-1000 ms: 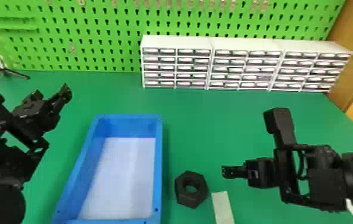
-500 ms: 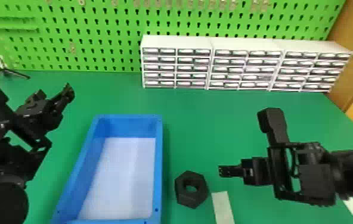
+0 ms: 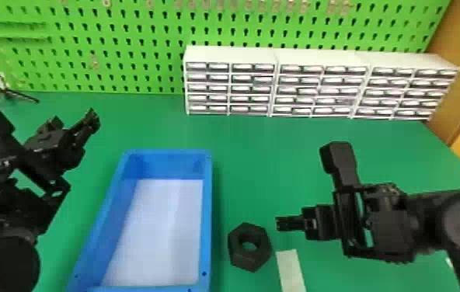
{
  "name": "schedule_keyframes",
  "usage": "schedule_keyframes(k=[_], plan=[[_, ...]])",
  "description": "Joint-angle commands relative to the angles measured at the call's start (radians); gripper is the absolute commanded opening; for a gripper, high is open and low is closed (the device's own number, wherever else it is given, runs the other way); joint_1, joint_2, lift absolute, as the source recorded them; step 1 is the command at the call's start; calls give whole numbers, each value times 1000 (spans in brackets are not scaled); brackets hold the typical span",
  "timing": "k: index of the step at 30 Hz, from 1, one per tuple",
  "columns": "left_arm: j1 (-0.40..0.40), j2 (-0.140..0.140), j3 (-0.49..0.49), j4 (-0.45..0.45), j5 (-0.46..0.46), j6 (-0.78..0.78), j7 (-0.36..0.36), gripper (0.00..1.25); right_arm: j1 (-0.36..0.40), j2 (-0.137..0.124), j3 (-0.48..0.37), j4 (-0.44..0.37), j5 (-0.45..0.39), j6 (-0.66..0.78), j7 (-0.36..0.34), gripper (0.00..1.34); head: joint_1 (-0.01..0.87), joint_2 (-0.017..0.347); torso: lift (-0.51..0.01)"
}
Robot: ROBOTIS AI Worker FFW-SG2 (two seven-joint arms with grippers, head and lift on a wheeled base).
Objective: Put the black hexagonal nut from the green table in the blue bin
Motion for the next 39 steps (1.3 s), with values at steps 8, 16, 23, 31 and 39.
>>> schedule_keyframes(k=[8, 16, 23, 31, 39], plan=[[-3, 0, -6, 5, 0, 0, 0, 816, -28, -16, 71, 74, -7, -53, 10, 813, 692, 8, -97], [-5, 0, -9, 10, 2, 0, 0, 816, -58, -28, 111, 124, -2, -58, 43, 813, 692, 8, -97], [-6, 0, -9, 10, 3, -2, 0, 815, -77, -28, 133, 140, 21, -58, 55, 813, 692, 8, -97], [-9, 0, -11, 12, 3, -2, 0, 816, -83, -34, 151, 170, 49, -58, 98, 813, 692, 8, -97], [-9, 0, -11, 13, 3, -3, 0, 816, -94, -34, 165, 183, 96, -58, 138, 813, 692, 8, -97]])
